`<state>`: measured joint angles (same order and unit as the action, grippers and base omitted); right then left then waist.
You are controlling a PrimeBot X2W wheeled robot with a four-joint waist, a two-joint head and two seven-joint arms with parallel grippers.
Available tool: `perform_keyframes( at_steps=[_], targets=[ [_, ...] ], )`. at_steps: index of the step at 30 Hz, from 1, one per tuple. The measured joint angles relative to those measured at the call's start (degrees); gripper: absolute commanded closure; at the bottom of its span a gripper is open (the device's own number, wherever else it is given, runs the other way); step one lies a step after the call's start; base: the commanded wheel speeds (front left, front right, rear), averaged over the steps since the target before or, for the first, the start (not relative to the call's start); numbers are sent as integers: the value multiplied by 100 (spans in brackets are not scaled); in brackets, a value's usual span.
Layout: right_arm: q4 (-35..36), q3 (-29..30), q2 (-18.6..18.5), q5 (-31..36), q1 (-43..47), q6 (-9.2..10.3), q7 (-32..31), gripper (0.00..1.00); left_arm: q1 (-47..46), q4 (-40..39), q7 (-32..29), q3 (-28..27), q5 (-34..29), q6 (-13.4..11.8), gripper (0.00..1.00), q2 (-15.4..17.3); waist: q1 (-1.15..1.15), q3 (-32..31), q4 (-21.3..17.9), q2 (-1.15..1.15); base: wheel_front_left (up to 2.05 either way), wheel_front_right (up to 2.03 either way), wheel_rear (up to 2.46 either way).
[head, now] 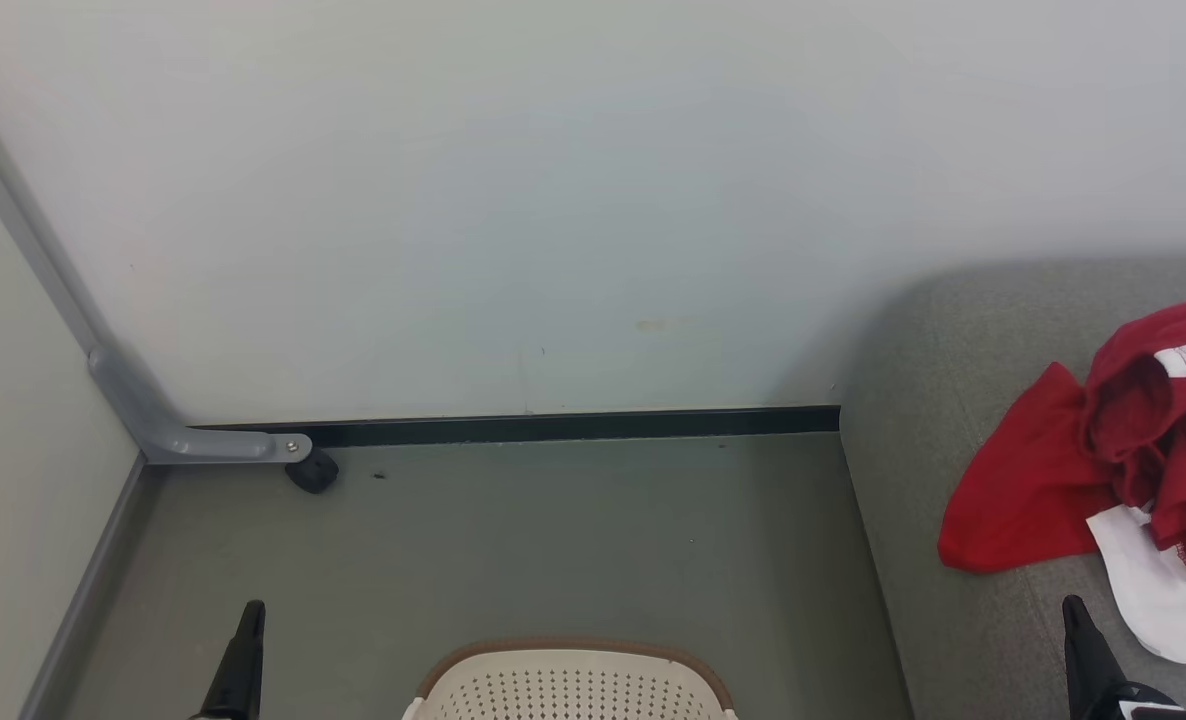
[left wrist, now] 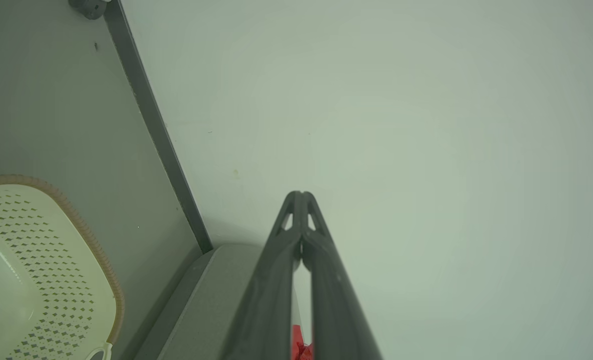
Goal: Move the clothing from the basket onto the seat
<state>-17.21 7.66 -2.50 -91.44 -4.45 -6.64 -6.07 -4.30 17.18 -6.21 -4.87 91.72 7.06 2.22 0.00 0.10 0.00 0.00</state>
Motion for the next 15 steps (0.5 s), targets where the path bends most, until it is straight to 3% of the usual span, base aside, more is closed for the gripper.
perform_keyframes(
  at_steps=[15],
  targets=[
    [-1, 0, 0, 0, 0, 0, 0, 100, 0, 1, 0, 0, 0, 0, 100, 0, 0, 0, 0, 0, 0, 0, 0]
  ],
)
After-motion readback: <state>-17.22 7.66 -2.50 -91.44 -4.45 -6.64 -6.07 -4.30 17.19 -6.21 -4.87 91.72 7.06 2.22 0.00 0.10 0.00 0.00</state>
